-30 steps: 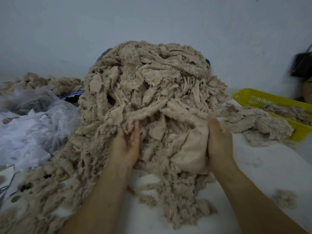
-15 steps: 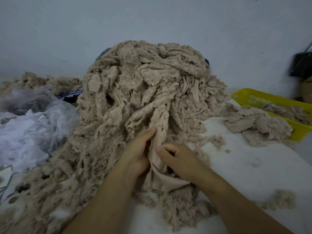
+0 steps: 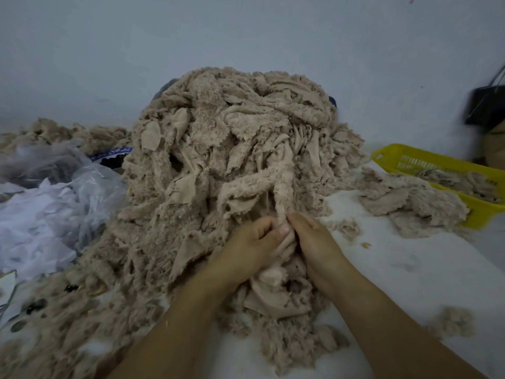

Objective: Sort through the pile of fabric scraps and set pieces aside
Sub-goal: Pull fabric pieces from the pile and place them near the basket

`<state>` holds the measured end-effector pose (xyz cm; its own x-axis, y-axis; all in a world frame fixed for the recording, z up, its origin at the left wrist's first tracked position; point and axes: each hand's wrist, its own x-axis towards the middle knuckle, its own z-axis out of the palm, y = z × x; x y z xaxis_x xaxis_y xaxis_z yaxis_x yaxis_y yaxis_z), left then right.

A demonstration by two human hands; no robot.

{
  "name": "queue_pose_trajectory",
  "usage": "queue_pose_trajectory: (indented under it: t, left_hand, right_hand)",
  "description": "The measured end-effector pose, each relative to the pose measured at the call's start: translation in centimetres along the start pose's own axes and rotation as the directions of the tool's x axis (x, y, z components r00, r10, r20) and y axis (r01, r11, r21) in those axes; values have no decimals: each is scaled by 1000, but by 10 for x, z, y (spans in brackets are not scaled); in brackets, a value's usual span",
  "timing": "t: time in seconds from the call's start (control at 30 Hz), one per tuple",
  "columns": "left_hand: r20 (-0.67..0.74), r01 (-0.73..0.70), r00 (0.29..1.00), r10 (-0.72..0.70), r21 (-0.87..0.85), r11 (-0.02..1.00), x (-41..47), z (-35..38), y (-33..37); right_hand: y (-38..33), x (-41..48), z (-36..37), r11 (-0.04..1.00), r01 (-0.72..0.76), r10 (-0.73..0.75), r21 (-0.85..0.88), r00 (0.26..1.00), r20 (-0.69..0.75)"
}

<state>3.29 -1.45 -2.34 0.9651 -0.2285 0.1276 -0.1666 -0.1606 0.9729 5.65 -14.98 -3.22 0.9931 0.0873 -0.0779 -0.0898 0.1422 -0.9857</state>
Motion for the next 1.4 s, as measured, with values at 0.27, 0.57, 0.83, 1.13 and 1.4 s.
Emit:
queue_pose_trajectory:
  t: [0.27,0.57,0.83,1.13,1.4]
  left_hand:
    - [104,-25,994,18,72,997,-4,-5,10]
    - [-230,-60,972,46,-54,997,2,0,1]
    - [-74,128,972,-221,-625,770,3,-14,3]
    - [-141,121,953,-268,-633,765,6,-12,2]
    - [-180,110,962,-207,-440,891,3,-7,2]
  right_hand:
    - [-1,4,0,985,-45,65,168,992,-112]
    - [-3,6,-2,977,30,10,211,982,-187]
    - [4,9,-1,989,74,-68,129,996,-52]
    - [4,12,-5,958,91,-82,272,996,-43]
    - [-3,0,1,975,74,-86,211,995,50]
